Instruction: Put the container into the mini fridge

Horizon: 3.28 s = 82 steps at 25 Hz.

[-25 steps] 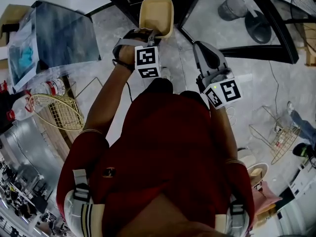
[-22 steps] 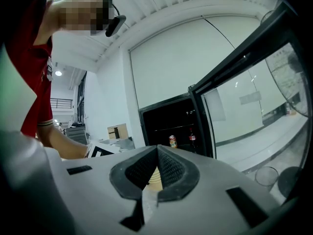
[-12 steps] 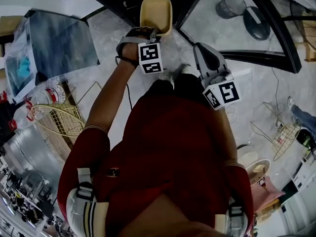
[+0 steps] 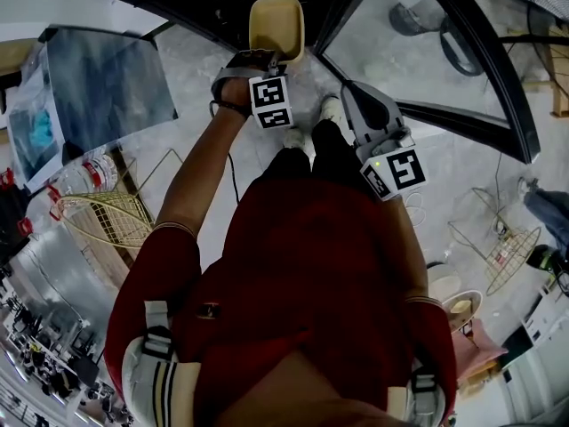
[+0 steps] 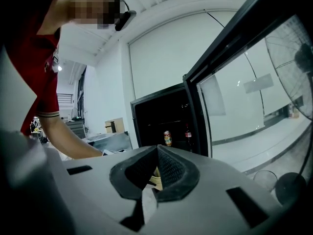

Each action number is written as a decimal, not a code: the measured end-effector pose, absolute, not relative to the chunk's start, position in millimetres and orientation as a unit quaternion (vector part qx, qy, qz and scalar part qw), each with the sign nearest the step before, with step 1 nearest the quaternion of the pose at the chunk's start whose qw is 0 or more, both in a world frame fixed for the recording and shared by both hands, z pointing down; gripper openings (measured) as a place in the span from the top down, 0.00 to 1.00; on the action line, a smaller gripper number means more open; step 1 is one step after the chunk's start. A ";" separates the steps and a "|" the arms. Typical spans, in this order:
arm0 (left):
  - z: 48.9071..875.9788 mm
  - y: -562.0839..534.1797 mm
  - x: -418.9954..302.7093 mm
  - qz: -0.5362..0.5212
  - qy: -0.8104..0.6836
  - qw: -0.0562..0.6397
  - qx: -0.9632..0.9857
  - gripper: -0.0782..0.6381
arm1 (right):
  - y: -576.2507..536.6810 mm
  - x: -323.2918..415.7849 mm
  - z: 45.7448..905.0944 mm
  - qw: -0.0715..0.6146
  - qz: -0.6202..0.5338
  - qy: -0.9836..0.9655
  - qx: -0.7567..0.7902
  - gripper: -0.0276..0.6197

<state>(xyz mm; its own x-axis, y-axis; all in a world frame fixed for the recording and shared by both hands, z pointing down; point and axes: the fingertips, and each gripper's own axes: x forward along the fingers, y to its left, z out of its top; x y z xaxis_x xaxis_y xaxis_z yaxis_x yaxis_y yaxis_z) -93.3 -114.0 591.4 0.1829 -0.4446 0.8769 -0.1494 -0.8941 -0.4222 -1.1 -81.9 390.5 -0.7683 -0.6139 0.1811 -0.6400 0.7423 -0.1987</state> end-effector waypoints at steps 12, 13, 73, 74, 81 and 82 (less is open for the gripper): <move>631.2 -173.9 -92.3 -0.620 0.210 0.105 -0.749 0.78 | -120.8 9.0 399.0 0.068 0.125 -0.936 0.321 0.96; 633.2 -178.2 -93.0 -0.621 0.211 0.104 -0.747 0.78 | -123.5 8.7 400.0 0.069 0.124 -0.937 0.320 0.96; 709.9 -292.5 -95.7 -0.624 0.204 0.122 -0.745 0.81 | -162.1 -0.6 453.9 0.137 0.134 -0.944 0.269 0.96; 711.0 -294.9 -96.5 -0.624 0.204 0.123 -0.744 0.81 | -162.3 -0.5 455.0 0.137 0.134 -0.944 0.269 0.96; 710.7 -307.0 -98.6 -0.620 0.213 0.128 -0.744 0.80 | -163.9 2.0 459.2 0.142 0.141 -0.941 0.274 0.96; 709.5 -307.6 -98.8 -0.618 0.215 0.130 -0.745 0.80 | -163.9 1.8 459.0 0.142 0.141 -0.941 0.274 0.96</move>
